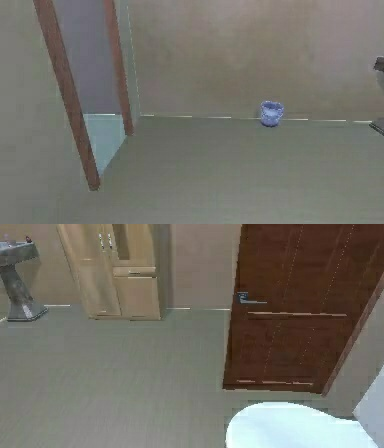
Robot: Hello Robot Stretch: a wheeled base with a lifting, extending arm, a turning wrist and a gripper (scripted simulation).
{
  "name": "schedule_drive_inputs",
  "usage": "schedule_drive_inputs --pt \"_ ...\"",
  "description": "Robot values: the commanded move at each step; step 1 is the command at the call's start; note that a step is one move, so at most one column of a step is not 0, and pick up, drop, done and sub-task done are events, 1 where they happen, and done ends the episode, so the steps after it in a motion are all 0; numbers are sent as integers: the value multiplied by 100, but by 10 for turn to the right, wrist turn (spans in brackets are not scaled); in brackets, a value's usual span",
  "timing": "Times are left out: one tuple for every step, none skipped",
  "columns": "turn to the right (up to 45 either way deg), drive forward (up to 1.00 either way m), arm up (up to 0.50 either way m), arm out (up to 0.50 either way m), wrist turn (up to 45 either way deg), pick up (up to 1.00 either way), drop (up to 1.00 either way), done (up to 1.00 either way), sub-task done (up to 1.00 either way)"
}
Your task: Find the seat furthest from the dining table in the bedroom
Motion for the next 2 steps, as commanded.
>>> schedule_drive_inputs --pt "-450 0 0 0 0 0 0 0 0" --pt "-60 0 0 0 0 0 0 0 0"
